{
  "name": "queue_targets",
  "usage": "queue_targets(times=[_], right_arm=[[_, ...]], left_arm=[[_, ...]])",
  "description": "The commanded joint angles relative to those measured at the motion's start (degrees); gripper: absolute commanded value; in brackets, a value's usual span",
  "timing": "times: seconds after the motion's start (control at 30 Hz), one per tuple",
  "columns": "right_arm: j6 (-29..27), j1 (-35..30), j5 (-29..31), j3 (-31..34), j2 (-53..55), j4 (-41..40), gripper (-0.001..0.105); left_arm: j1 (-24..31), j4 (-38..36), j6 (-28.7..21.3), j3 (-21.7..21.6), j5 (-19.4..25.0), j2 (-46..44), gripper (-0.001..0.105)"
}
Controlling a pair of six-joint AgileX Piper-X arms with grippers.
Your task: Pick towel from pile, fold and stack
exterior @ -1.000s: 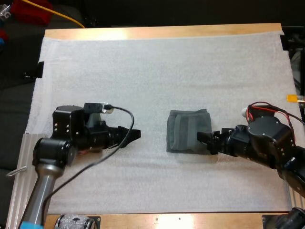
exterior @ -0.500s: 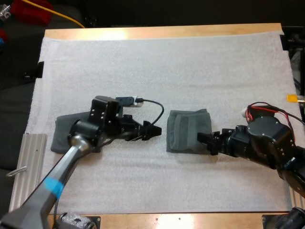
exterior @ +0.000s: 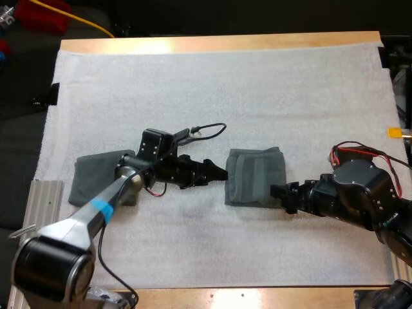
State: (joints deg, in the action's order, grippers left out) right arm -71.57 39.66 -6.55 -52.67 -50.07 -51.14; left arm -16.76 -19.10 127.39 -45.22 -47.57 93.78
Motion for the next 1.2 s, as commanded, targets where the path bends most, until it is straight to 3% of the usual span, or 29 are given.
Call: queue_targets(times=[0.0, 0.63, 0.97, 1.17], right_arm=[[-0.19, -0.09, 0.4, -0.46, 0.27, -0.15, 0.078], [-0.19, -0.09, 1.41, -0.46, 0.27, -0.15, 0.078], [-0.19, -0.09, 1.41, -0.46, 0.27, -0.15, 0.078], [-0.19, -0.09, 1.41, -0.46, 0.27, -0.15, 0.078]], left_arm=[[-0.22, 1.29, 0.21, 0.04, -0.77, 0.54, 0.072], [-0.22, -1.22, 7.33, -3.81, 0.5, 3.74, 0.072], [-0.86, -3.91, 7.64, -4.81, -0.54, 6.06, 0.071], [-4.12, -4.66, 8.72, -7.1, -0.07, 7.57, 0.071]])
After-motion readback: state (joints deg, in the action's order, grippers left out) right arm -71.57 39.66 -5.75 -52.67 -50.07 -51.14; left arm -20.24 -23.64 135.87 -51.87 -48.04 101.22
